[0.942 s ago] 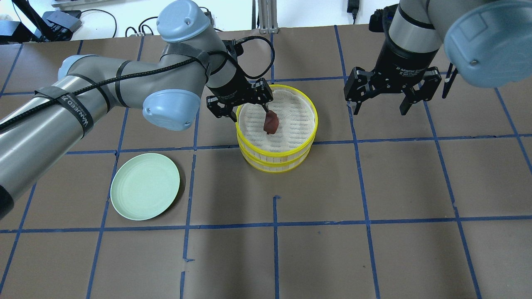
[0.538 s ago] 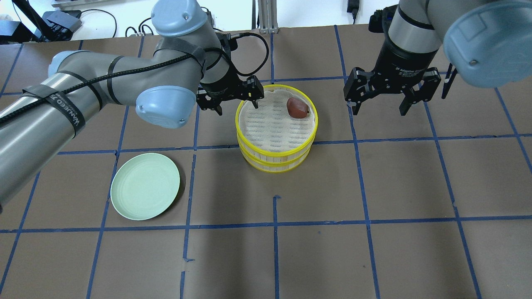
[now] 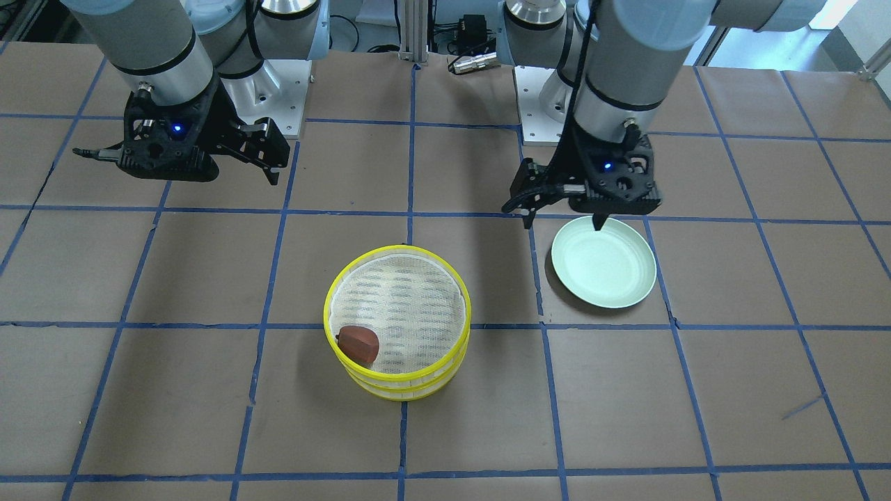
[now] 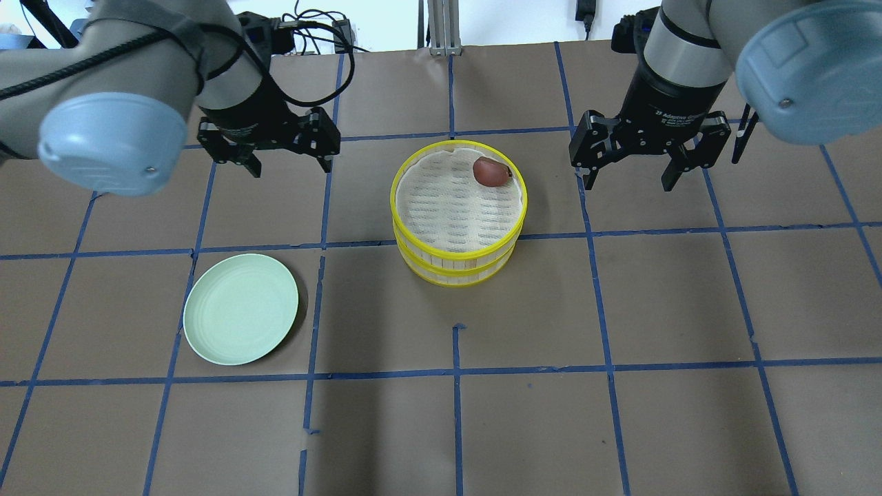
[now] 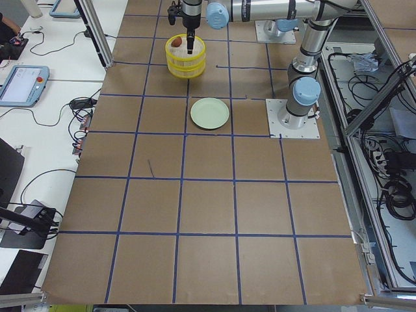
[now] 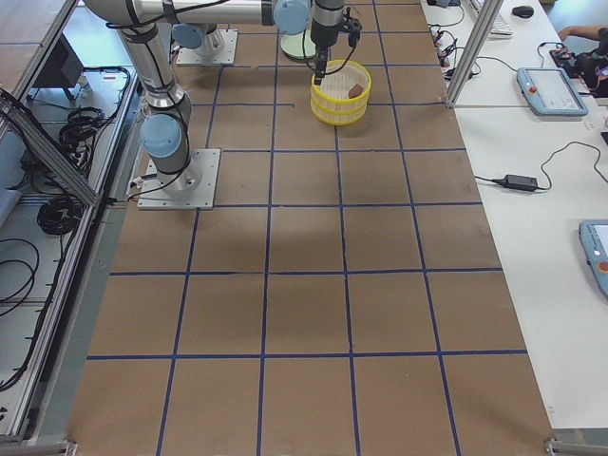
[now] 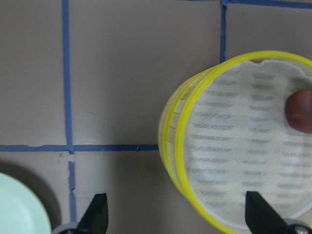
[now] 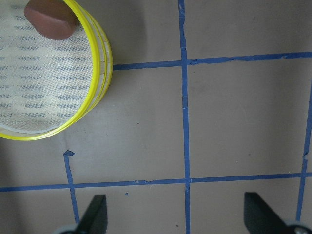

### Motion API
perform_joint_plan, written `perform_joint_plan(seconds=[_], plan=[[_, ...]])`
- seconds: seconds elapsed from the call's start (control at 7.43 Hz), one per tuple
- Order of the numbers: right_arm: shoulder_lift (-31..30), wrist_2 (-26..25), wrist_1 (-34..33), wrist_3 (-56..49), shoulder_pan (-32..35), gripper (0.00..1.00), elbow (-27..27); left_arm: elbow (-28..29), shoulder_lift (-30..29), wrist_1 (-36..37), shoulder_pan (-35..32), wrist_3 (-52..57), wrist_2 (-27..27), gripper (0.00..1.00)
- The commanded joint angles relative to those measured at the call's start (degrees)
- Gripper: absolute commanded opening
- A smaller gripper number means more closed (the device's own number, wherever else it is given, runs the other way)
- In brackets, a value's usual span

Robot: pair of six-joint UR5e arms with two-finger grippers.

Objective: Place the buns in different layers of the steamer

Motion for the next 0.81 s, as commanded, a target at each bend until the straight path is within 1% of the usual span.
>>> perform_joint_plan(seconds=[0.0, 0.13, 0.27, 0.54, 0.67], plan=[[-0.1, -0.2, 0.0, 0.0, -0.1, 1.00, -0.4, 1.3, 6.6, -9.1, 3.4, 2.7, 0.4, 1.00], [-0.1, -0.5, -0.3, -0.9, -0.1, 1.00, -0.5, 0.9, 8.1, -11.7, 3.5, 2.8, 2.6, 1.00], [-0.7, -0.6, -1.2, -0.9, -0.1, 1.00, -0.2, 0.9, 8.9, -13.2, 3.4, 2.9, 3.5, 1.00], [-0.7, -1.4, -1.4, -0.9, -0.1, 1.00, 0.0, -1.3, 9.1, -13.5, 3.1, 3.0, 3.4, 1.00], [-0.7, -1.5, -1.4, -0.9, -0.1, 1.00, -0.1, -1.4, 9.1, -13.4, 3.2, 3.0, 3.4, 1.00]])
